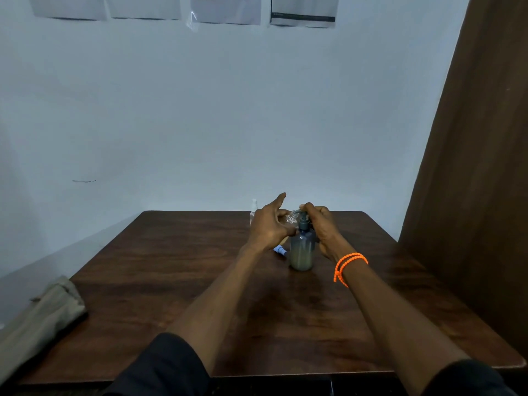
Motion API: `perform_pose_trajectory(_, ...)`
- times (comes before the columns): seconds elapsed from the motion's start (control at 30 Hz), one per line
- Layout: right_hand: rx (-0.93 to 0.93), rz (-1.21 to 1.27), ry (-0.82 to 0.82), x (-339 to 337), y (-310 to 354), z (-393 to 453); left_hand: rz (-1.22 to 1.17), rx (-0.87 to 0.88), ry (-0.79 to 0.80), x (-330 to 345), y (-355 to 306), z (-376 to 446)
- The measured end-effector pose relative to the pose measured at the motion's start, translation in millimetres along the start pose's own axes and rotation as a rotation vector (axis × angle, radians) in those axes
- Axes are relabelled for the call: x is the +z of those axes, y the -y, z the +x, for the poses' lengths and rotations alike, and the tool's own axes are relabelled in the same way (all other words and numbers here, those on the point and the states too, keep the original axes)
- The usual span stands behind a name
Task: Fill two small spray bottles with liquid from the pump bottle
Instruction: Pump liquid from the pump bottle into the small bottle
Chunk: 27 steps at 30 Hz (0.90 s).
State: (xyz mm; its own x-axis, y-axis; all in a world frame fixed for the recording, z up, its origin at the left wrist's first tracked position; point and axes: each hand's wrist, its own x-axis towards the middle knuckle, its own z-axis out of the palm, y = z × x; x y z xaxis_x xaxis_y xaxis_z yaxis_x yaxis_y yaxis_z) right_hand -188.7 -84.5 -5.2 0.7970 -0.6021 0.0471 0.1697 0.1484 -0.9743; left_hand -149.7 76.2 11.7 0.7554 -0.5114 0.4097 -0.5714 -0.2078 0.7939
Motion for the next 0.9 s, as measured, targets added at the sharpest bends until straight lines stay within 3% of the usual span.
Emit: perform_pose_trajectory(0.9,0.1,-0.022,0.001,-5,6,-1,0.117,0.034,-0.013,-5,-13,-4)
